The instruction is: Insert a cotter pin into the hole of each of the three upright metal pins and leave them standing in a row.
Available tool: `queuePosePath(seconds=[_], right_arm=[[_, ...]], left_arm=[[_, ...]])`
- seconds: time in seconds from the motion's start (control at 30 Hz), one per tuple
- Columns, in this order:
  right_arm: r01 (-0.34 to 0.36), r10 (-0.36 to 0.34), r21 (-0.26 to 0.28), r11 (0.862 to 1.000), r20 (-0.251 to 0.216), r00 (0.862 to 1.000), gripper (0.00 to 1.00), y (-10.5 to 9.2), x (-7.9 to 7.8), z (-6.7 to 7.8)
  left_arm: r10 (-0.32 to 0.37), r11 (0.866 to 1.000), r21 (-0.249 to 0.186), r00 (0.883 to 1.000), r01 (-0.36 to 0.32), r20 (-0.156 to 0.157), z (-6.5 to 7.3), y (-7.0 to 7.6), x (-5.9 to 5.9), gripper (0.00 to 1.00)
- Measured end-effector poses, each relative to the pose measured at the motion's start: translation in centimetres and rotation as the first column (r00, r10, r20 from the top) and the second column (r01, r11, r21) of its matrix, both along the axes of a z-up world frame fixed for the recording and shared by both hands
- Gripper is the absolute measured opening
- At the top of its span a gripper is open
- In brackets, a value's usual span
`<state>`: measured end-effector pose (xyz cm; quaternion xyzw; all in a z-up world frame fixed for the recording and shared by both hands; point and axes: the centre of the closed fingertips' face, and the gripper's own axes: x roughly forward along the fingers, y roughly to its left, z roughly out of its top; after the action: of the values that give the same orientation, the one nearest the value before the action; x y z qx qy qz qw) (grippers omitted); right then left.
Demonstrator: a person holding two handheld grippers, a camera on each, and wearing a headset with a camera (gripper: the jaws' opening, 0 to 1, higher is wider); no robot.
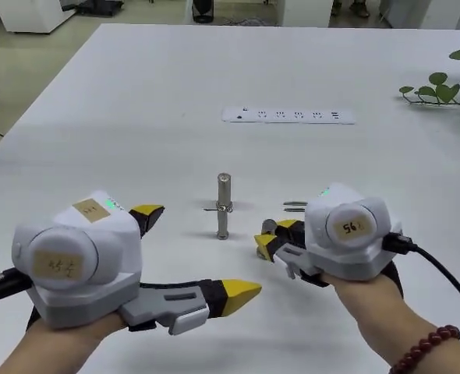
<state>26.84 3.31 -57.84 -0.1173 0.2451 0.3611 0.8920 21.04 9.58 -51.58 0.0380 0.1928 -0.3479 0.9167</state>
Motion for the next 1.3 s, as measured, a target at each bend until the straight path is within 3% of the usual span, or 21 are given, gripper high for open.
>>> queuePosePath(seconds=[0.33,0.53,0.73,0.93,1.3], right_arm=[[-0.013,0.013,0.016,1.0,-0.01,1.0,0.09,-0.1,-0.2,0.0],[-0.02,0.021,0.043,0.999,-0.024,0.999,0.15,-0.7,-0.6,0.4],[-0.037,0.038,0.05,0.998,-0.025,0.999,0.18,-1.6,-1.1,1.1],[-0.007,0.009,0.056,0.998,-0.03,1.0,0.18,-3.2,-0.7,1.7],[0.003,-0.005,-0.021,1.0,-0.069,0.998,0.19,-5.8,1.1,1.1]], left_arm=[[-0.012,1.0,0.015,1.0,0.012,-0.007,-0.2,-0.2,-0.2,0.98],[-0.01,1.0,0.017,1.0,0.01,-0.005,0.0,-0.2,-0.1,0.98],[-0.007,1.0,0.019,1.0,0.007,-0.004,0.0,-0.3,0.0,0.98],[0.008,1.0,0.02,1.0,-0.007,-0.003,0.0,-0.3,0.1,0.98],[0.004,1.0,0.024,1.0,-0.004,-0.012,-0.2,-0.5,0.0,0.96]])
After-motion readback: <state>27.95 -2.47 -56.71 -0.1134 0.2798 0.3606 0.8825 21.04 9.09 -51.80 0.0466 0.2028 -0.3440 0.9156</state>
